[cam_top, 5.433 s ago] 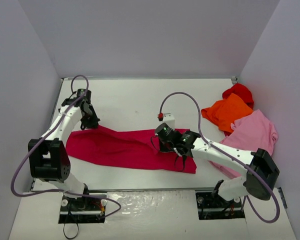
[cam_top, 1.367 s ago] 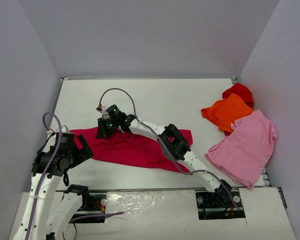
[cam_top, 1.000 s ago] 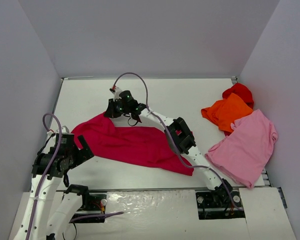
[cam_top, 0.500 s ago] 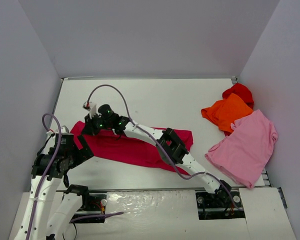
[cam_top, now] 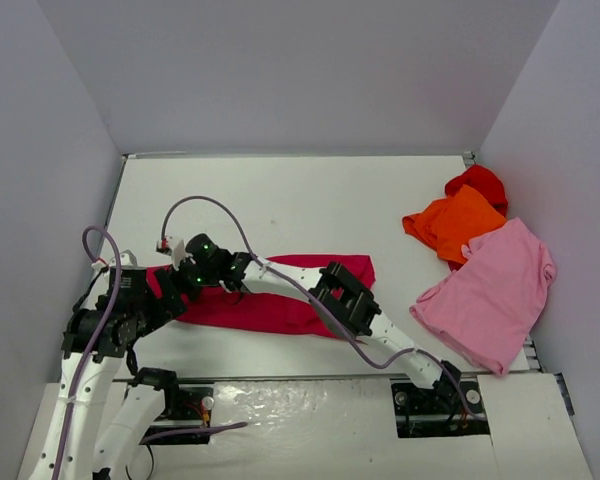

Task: Fold and stack the t-shirts
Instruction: Fold the other side of the tshirt into a rectangle, then rotate the tshirt 90 degrees

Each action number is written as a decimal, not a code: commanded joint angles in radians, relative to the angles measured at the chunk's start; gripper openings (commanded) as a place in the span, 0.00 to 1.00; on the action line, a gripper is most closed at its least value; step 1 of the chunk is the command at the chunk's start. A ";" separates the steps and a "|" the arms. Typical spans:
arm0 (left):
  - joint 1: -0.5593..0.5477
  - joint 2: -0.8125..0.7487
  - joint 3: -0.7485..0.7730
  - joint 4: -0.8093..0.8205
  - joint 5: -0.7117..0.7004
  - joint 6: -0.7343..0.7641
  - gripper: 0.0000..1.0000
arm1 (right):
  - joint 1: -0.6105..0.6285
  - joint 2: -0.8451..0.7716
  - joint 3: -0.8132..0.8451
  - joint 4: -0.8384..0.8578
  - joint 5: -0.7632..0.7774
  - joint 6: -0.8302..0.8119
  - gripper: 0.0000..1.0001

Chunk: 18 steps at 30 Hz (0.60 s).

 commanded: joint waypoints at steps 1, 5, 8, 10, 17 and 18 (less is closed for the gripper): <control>-0.003 0.010 0.008 0.027 -0.018 -0.005 0.97 | -0.007 -0.196 -0.065 0.103 0.023 0.035 0.74; -0.001 0.008 0.017 0.032 -0.010 -0.003 0.97 | -0.016 -0.315 -0.166 0.100 0.181 0.043 0.71; -0.003 0.026 0.038 0.043 0.025 0.004 0.97 | -0.044 -0.408 -0.222 0.001 0.323 0.055 0.68; -0.003 0.067 0.069 0.066 0.059 0.016 0.97 | -0.059 -0.503 -0.313 -0.042 0.455 0.083 0.54; -0.004 0.325 0.140 0.181 0.236 0.102 0.94 | -0.092 -0.848 -0.764 -0.142 0.850 0.181 0.00; -0.008 0.357 0.139 0.225 0.269 0.097 0.90 | -0.102 -0.885 -0.808 -0.152 0.862 0.197 0.00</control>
